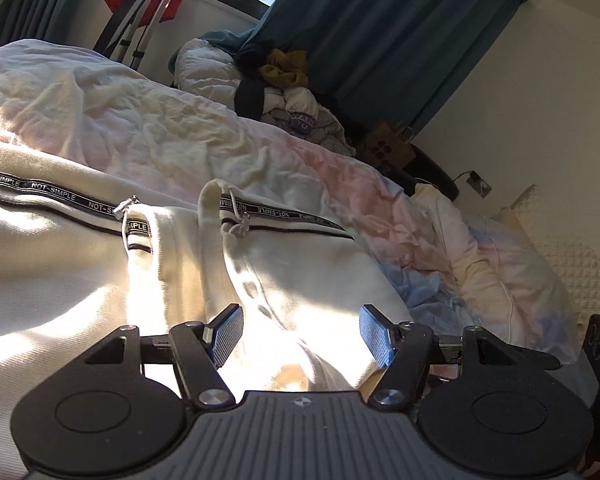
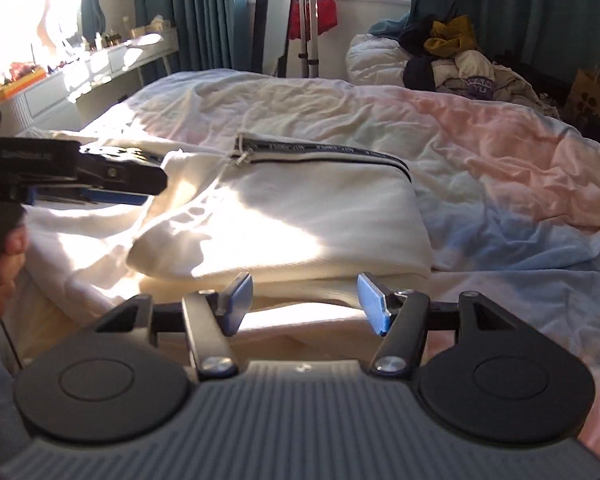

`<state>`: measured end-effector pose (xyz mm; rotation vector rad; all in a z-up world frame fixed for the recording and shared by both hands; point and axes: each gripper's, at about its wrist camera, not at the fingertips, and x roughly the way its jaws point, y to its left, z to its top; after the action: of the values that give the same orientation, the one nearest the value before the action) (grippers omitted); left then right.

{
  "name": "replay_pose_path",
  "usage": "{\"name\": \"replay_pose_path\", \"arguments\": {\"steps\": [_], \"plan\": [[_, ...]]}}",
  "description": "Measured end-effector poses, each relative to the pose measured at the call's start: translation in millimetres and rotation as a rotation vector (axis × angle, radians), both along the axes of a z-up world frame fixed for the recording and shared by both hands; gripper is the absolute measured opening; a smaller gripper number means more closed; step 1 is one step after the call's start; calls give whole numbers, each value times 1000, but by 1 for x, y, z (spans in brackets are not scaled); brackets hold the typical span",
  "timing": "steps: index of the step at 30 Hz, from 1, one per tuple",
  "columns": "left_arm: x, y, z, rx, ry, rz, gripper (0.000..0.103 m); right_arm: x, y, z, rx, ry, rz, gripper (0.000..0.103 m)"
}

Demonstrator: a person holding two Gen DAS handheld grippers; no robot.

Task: Fold clothes
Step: 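Grasp the folded trousers with the left gripper while the right gripper grasps the fabric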

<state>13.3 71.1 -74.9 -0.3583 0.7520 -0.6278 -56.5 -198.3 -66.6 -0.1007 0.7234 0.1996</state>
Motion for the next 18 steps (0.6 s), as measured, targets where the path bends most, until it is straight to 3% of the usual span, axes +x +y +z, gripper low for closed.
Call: {"name": "replay_pose_path", "arguments": {"steps": [7, 10, 13, 15, 17, 18], "plan": [[5, -15, -16, 31, 37, -96, 52, -1, 30, -28, -289, -59, 91, 61], [11, -17, -25, 40, 57, -96, 36, 6, 42, -37, -362, -67, 152, 62], [17, -17, -30, 31, 72, -73, 14, 9, 42, -38, -375, -69, 150, 61], [20, -14, -31, -5, 83, -60, 5, 10, 41, -38, -382, -70, 145, 53], [20, -9, -28, -46, 79, -41, 5, 10, 41, -37, -397, -70, 139, 25], [20, -6, -26, -66, 72, -30, 4, 8, 42, -35, -411, -69, 134, 18]]}}
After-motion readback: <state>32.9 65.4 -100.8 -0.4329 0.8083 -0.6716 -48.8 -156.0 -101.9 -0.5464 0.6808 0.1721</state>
